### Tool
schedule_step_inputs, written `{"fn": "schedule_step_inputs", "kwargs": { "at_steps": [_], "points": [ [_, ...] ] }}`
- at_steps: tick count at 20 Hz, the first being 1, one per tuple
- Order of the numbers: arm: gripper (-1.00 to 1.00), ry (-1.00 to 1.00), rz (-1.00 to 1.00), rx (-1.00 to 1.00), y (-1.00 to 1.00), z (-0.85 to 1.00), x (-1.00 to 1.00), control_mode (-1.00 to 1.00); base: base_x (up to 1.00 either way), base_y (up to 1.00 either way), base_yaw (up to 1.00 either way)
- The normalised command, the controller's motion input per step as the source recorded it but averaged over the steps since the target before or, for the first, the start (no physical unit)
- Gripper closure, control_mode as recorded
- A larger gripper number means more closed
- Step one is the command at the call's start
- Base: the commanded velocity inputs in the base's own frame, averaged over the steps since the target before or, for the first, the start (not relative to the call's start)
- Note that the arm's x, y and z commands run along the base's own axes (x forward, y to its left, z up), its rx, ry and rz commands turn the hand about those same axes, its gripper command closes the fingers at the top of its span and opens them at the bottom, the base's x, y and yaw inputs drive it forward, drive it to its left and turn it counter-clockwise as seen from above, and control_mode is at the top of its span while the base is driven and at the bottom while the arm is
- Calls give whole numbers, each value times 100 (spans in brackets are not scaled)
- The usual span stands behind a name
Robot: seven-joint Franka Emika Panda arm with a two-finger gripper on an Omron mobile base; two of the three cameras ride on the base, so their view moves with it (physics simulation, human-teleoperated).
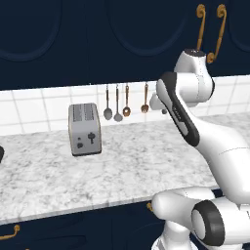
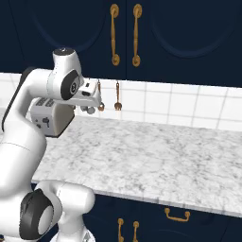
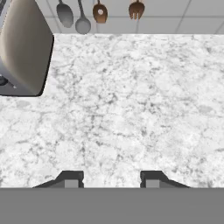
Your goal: Take a straw from the drawer in front and place it inside the glass cup on the dining counter.
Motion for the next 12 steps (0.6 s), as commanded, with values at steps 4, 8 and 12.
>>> {"fn": "schedule_step_inputs", "kwargs": {
  "at_steps": [4,8,12],
  "points": [
    [-100,0,0,0,0,0,0,100,0,0,0],
    [-100,0,0,0,0,0,0,100,-56,0,0],
    [-100,0,0,0,0,0,0,100,-78,14,-14]
  ]
}}
